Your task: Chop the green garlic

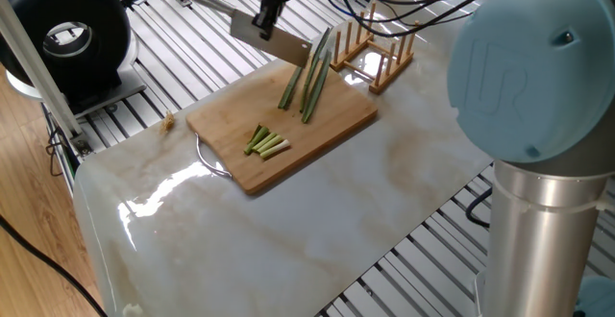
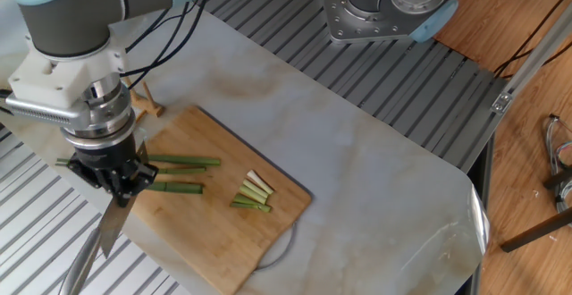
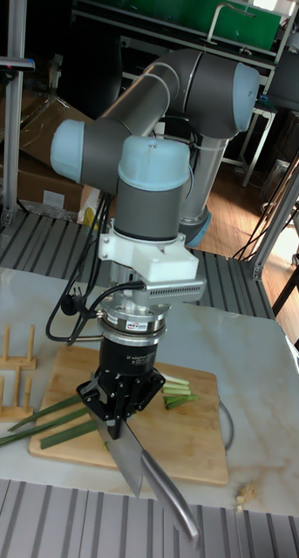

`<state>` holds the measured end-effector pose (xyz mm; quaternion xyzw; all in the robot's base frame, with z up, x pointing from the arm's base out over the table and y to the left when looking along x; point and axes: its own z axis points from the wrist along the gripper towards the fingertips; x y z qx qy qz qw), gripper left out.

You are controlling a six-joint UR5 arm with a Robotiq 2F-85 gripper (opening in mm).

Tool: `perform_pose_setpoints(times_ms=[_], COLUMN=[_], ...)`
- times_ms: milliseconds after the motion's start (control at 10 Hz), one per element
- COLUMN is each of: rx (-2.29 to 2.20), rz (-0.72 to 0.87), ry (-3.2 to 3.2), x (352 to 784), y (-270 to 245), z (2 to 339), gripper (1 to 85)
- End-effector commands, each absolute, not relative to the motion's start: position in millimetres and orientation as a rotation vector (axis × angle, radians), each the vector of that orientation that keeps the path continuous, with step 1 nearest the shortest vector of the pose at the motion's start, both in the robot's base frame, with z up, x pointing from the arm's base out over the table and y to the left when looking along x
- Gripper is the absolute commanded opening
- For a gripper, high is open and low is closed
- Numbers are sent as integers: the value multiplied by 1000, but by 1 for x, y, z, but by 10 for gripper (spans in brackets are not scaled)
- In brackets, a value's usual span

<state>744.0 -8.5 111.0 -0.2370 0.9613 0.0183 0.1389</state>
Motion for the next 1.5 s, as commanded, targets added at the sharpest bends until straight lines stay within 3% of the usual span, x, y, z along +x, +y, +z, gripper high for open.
perform_pose_setpoints(times_ms=[0,1400], rx=[-688,-693], rz=[81,90], ry=[2763,2749], x=[747,732], y=[-1,-23], z=[111,85], gripper=[13,13])
